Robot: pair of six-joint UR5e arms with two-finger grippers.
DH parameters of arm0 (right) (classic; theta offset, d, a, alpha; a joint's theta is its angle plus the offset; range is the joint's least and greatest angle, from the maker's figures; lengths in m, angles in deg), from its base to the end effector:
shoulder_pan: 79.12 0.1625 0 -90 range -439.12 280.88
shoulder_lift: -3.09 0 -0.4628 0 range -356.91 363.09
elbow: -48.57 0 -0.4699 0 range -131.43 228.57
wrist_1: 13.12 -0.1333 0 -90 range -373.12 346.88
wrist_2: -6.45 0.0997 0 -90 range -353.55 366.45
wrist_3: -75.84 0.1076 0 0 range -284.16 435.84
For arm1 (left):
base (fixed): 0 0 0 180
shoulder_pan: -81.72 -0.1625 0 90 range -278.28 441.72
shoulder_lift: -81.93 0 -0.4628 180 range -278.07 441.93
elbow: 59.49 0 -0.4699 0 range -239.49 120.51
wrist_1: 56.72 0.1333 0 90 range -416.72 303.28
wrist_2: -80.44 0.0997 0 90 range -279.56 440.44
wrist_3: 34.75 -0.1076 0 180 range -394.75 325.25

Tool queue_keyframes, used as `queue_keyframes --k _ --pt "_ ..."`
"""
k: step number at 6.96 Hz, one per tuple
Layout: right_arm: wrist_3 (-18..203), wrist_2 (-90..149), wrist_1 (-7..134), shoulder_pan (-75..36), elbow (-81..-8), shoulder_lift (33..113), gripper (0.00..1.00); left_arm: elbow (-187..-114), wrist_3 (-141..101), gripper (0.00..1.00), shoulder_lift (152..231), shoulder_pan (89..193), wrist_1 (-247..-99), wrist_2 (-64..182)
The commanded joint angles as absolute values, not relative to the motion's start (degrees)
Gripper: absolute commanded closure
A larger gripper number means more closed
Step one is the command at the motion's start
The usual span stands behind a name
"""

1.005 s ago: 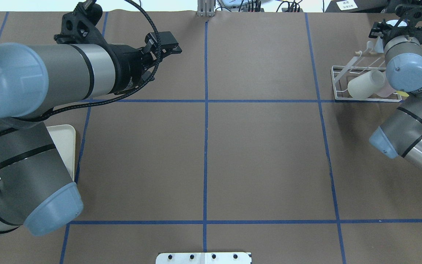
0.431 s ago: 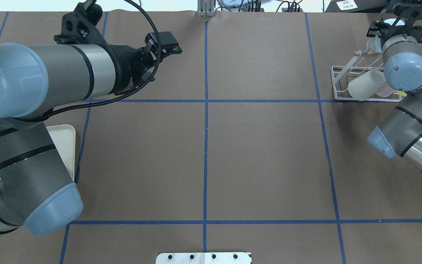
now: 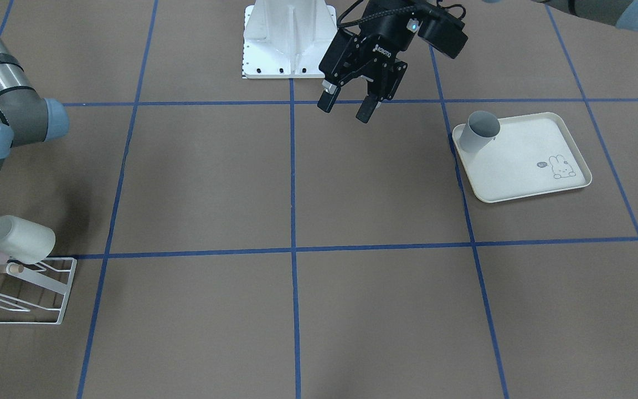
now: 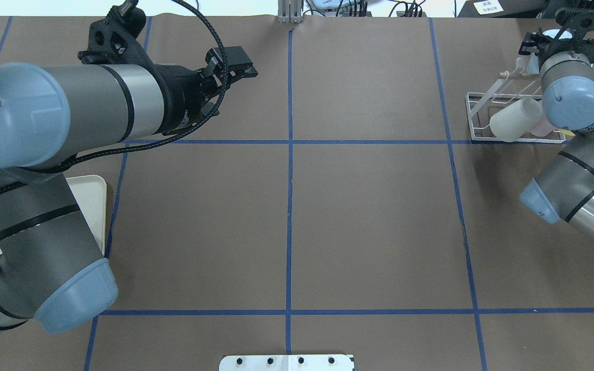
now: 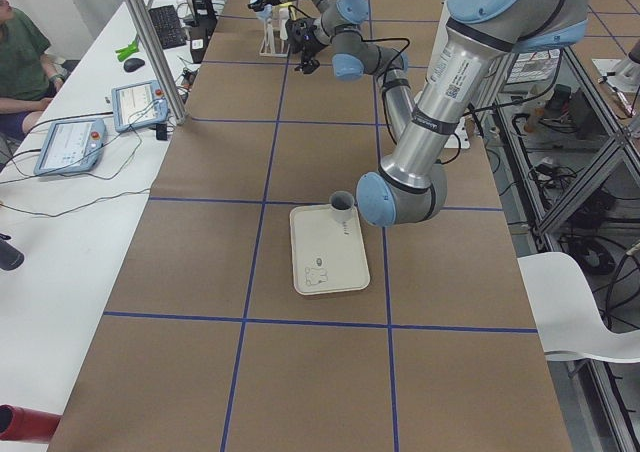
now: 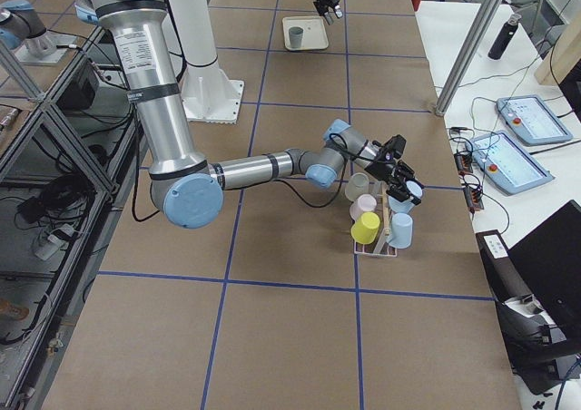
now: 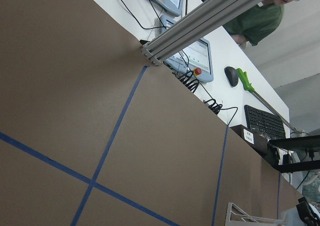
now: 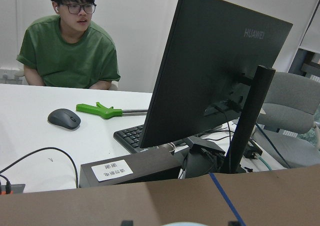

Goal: Transfer IKEA cup to right arm and place on rack

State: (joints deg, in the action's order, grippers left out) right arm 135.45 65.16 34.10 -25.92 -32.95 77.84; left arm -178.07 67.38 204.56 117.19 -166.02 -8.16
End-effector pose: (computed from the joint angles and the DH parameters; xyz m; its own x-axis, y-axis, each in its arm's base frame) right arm -0.2816 -0.6923 0.5374 0.8012 0.3493 0.4860 -0.5979 0.4314 0.6756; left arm 0.4085 -0.4579 0.0598 0.0053 -0.2617 -0.9651 0.6146 0.7622 -0.2033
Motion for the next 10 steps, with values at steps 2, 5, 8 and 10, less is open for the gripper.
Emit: queue_keyframes --k 2,5,8,10 --pt "135.43 65.25 33.91 -25.77 -32.55 77.97 0.00 -178.23 67.38 0.00 204.63 117.23 -166.06 -8.24" --pt "133.42 67.78 29.16 -24.81 -33.16 78.94 0.00 -178.41 67.11 0.00 204.54 117.40 -165.97 -8.24" --pt "133.85 74.79 29.25 -20.26 -39.37 78.67 0.00 -178.49 66.24 0.00 204.63 119.67 -165.53 -10.85" --pt "134.55 79.21 29.68 -16.73 -45.00 78.41 0.00 -178.58 64.93 0.00 202.62 123.19 -165.44 -14.90"
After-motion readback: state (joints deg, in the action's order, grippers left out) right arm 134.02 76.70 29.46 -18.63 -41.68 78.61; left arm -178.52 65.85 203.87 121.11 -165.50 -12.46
